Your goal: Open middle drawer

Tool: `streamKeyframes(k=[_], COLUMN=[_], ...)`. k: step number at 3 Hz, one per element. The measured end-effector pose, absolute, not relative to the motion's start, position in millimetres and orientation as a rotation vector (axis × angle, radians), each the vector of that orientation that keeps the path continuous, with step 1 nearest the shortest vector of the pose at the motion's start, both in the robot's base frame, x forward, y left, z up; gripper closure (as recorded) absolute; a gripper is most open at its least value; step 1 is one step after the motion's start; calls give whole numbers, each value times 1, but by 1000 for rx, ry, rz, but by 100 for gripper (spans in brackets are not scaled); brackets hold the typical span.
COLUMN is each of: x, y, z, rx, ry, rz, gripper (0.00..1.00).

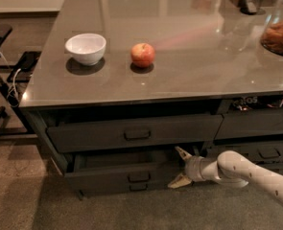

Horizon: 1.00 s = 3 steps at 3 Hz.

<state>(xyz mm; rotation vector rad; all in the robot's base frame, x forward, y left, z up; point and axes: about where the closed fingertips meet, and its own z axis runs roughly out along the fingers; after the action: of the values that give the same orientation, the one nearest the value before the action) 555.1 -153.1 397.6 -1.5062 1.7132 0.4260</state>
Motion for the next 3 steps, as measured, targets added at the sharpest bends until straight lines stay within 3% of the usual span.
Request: streamKeyframes(k=[3], x=[543], y=[-158], z=[405], rx=[-1511], ry=[1703], rz=[430], gripper=[89])
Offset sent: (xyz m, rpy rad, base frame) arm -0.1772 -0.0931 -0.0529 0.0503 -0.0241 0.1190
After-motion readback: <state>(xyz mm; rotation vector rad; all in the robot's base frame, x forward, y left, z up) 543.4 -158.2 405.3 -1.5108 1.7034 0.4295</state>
